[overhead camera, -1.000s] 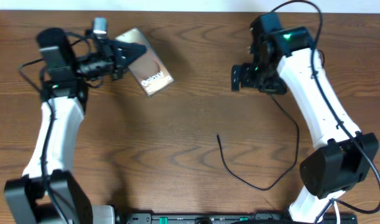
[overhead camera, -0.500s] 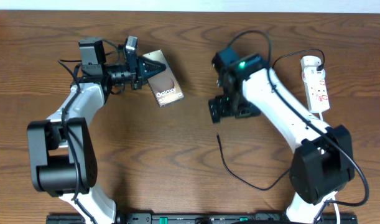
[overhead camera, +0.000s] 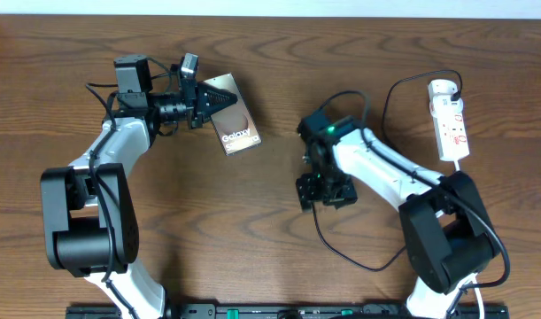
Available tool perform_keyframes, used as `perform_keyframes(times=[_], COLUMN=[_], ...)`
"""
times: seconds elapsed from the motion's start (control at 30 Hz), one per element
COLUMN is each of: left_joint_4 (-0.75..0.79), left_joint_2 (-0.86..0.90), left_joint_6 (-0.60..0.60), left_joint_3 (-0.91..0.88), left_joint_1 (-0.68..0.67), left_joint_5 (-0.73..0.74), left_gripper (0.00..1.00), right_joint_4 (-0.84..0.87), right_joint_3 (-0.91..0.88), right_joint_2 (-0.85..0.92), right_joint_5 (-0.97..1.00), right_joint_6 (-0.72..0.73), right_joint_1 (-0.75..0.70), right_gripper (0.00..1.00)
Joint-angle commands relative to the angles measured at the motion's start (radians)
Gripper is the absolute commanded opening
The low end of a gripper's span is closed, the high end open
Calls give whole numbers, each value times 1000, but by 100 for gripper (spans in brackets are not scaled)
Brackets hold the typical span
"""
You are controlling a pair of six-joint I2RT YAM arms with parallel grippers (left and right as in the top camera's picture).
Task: Plug charger to phone and switch on socket
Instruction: 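Close the right gripper on the cable's connector plug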
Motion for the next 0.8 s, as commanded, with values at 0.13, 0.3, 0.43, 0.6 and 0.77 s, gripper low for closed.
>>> perform_keyframes(times=[0.13,0.3,0.43,0.6,0.77], left_joint_4=[5,5,5,5,5], left_joint_2=[-6,-6,-6,-6,-6], left_joint_6=[18,18,18,18,18], left_joint_3=[9,9,9,9,9], left_joint_1=[-4,-4,-4,-4,-4], left_joint_5=[48,48,48,48,48], left_gripper=[7,7,7,7,7], right_joint_4=[31,53,73,84,84], right_joint_3=[-12,-13,-13,-13,-14], right_joint_2=[-1,-1,-1,-1,-1], right_joint_5=[-3,41,47,83,106], right_joint_6=[50,84,84,111,120], right_joint_1=[41,39,40,40,40], right_gripper=[63,63,52,46,42])
